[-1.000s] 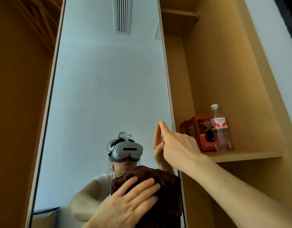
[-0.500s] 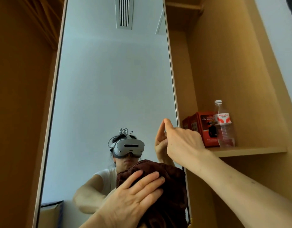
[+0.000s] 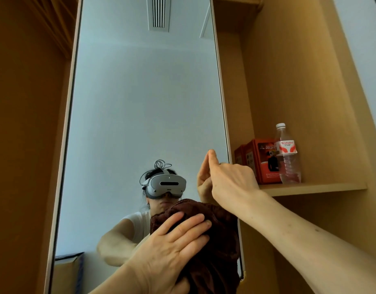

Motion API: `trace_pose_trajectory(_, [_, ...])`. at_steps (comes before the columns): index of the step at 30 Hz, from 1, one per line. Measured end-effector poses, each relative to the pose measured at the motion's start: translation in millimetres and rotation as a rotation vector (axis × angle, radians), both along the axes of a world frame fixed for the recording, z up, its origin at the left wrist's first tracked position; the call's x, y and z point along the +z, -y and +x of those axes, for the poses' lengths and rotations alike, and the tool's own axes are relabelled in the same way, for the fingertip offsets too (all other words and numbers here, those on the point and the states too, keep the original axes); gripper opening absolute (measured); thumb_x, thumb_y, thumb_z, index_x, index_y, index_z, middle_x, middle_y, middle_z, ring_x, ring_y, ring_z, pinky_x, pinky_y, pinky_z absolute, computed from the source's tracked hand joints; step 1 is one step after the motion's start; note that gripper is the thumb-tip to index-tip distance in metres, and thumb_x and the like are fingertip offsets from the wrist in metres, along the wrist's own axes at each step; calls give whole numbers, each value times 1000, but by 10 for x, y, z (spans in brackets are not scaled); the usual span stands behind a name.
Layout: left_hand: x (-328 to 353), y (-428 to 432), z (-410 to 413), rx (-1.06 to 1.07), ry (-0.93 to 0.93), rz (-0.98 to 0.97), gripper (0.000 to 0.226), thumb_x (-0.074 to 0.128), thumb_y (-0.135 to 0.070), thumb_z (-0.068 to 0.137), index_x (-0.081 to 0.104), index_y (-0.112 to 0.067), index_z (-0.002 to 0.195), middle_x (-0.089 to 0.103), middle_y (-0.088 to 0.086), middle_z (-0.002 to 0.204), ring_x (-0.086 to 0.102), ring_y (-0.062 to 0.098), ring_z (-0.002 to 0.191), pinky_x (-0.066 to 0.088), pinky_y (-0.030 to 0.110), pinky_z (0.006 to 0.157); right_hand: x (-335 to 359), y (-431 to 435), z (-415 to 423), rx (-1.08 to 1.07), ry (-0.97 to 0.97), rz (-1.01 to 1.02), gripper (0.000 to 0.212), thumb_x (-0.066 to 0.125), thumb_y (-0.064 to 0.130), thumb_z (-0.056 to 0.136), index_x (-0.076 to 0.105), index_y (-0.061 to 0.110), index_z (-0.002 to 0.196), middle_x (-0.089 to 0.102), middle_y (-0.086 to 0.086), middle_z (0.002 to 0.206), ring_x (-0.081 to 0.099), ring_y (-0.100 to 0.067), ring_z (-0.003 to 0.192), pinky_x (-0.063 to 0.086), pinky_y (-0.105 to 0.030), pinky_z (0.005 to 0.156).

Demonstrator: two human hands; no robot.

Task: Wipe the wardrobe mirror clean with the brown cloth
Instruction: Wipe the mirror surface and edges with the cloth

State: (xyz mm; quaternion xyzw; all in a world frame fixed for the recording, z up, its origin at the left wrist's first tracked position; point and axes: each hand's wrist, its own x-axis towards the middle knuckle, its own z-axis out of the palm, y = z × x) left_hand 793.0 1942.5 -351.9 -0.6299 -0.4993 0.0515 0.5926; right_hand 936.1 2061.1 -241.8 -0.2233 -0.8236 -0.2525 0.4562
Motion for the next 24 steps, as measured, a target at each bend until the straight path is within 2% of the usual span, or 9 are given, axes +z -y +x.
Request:
trace_pose_trajectory(2, [-6,0,14,14,49,-45,64,48,-42,70,56,-20,130,37,2,150,27,20,142,26,43,109,51,-25,11,-3,-26,14,71,38,16,87,5,8,150,62,-3,96,56,-21,72,33,-31,55])
trace_pose_trajectory(4, [-7,3,37,11,98,-63,73,52,-44,63,54,-19,131,36,2,151,24,19,143,22,44,111,95,-15,0,-2,-40,2,69,38,15,87,9,7,150,63,-3,96,61,-23,79,34,-32,57])
trace_pose_trajectory(9, [0,13,38,12,124,-88,80,54,-46,60,49,-15,134,32,5,153,16,21,146,12,45,116,-56,37,3,-9,19,73,68,38,15,88,10,4,149,62,-5,101,62,-25,84,34,-33,57])
trace_pose_trajectory(11, [-1,12,38,1,129,-87,79,53,-46,62,47,-15,134,33,5,153,16,21,146,12,46,116,20,29,38,4,-5,53,63,39,15,86,22,4,145,59,1,87,59,-22,74,30,-29,53])
trace_pose_trajectory(13, [-2,12,43,-6,134,-84,77,51,-46,64,46,-14,135,33,6,152,15,21,146,11,46,116,115,31,51,2,-36,24,63,41,14,84,24,5,144,53,4,78,54,-20,69,26,-29,50])
trace_pose_trajectory(16, [0,27,56,6,128,-82,76,50,-45,67,47,-13,135,33,7,152,14,21,146,8,45,117,-3,40,4,-7,-27,53,69,41,16,87,13,5,149,64,-2,101,62,-24,85,30,-31,55])
trace_pose_trajectory(18, [3,36,59,7,124,-80,75,52,-45,68,48,-12,135,34,8,152,14,21,146,8,45,118,-201,40,-28,-2,13,99,67,38,17,91,8,5,149,64,-5,107,63,-26,88,33,-32,58])
trace_pose_trajectory(21, [5,35,53,10,123,-78,76,60,-45,69,49,-10,135,34,9,152,16,22,146,10,47,117,-191,12,20,-27,35,106,68,39,16,89,9,7,149,64,-7,110,63,-28,92,34,-32,61])
trace_pose_trajectory(24, [-2,22,52,10,127,-78,76,61,-45,70,49,-9,135,34,9,152,15,22,146,10,47,118,-22,-12,45,-45,-25,57,72,42,14,84,12,7,149,65,-7,102,60,-29,83,31,-32,60])
